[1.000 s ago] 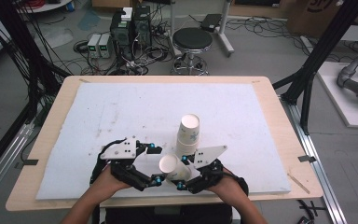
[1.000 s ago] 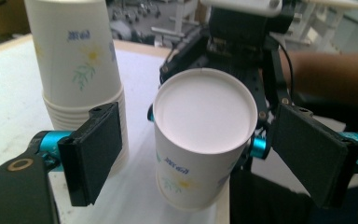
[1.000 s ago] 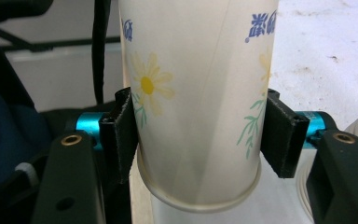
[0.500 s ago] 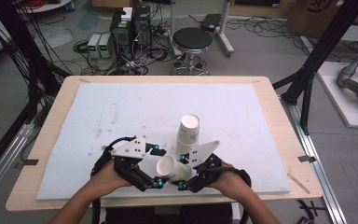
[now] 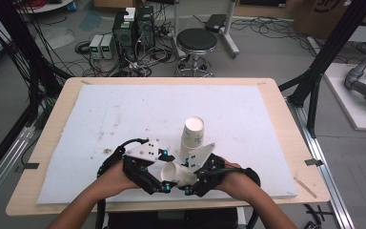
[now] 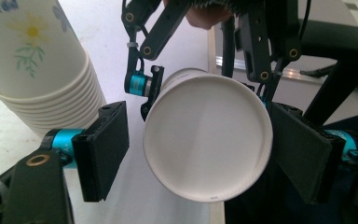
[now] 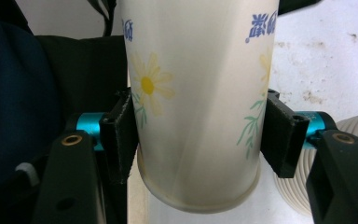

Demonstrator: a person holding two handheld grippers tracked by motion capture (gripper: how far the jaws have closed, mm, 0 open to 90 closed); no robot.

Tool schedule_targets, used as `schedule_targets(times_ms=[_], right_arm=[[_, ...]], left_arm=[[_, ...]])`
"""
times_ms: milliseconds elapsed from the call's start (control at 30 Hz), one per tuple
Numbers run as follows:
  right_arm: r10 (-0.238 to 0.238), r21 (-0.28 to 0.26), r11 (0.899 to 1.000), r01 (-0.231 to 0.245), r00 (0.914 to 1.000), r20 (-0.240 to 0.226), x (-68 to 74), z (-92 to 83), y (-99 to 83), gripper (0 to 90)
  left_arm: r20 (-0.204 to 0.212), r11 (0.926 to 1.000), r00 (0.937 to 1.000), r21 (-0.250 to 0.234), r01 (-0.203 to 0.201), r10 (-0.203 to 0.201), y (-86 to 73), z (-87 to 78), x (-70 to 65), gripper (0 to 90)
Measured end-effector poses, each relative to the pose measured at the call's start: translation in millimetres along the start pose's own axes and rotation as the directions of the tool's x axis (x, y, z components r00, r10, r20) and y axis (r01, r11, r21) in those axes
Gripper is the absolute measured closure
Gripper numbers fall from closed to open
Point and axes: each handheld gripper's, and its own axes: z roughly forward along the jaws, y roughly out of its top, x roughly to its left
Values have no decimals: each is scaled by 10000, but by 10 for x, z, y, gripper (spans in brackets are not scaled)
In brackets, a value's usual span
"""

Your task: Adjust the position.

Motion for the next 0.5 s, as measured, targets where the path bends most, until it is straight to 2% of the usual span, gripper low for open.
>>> schedule_targets(times_ms=[167, 333, 500], right_arm=[[-11, 260, 9997, 12, 10000, -61, 2, 20, 20, 376], [-51, 540, 9985, 55, 10000, -85, 8, 29, 40, 376], [9, 848, 9964, 10, 9997, -227, -1, 35, 46, 376]], left_arm=[[101, 9995, 9999, 300, -36, 33, -6, 53, 11, 258], [173, 9992, 9998, 382, -97, 90, -16, 71, 18, 307], [274, 9980, 9992, 559, -306, 291, -24, 91, 7, 353]])
